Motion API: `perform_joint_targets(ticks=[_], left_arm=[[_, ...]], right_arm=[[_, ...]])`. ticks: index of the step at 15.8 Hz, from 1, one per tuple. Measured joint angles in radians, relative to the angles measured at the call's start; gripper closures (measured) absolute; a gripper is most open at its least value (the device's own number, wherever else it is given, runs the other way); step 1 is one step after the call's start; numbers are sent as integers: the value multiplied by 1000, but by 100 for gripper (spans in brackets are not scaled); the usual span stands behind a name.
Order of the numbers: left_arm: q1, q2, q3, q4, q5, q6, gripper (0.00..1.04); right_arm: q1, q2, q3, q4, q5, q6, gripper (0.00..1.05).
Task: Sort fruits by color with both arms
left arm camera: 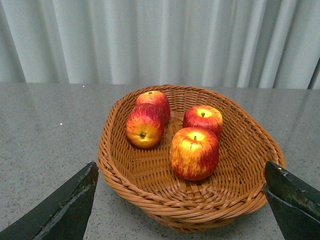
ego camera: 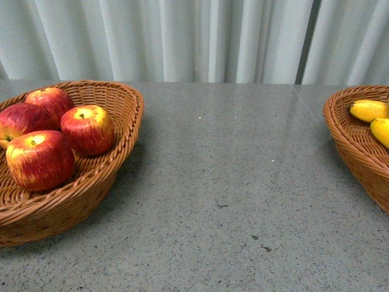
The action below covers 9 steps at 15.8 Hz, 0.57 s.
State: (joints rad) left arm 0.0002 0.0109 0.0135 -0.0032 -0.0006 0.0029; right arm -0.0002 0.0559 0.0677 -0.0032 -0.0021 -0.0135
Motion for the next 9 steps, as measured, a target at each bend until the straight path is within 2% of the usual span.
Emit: perform_joint_targets(ticks=[9], left_arm=[[0, 0, 0, 0, -1, 0, 7]], right_arm=[[0, -48, -56, -2, 3, 3, 103]])
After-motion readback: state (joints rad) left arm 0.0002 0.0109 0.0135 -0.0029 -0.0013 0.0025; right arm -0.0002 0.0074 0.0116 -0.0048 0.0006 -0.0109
